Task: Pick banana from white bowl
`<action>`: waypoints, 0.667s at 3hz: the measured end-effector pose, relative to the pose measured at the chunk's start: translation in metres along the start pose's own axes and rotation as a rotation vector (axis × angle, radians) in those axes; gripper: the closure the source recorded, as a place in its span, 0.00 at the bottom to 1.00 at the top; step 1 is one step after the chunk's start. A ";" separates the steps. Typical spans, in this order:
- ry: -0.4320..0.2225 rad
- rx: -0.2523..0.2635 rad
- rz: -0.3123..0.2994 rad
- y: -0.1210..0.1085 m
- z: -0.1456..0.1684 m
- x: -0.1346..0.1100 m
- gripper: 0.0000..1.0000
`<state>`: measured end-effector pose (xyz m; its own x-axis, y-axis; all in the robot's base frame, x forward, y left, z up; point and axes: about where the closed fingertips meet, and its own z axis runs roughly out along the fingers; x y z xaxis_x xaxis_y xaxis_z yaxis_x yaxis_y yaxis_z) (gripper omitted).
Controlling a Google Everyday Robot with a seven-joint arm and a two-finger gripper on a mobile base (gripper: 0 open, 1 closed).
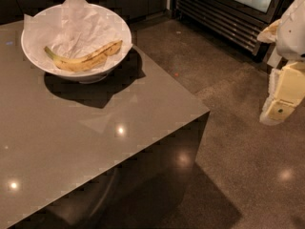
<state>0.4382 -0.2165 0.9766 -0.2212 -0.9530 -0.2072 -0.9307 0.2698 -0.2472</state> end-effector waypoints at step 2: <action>0.023 0.000 -0.064 -0.018 -0.005 -0.026 0.00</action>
Offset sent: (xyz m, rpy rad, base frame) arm 0.0377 0.0318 0.0186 -0.0948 0.0462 0.1124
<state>0.4596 -0.1975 0.9909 -0.1677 -0.9713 -0.1688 -0.9431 0.2079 -0.2593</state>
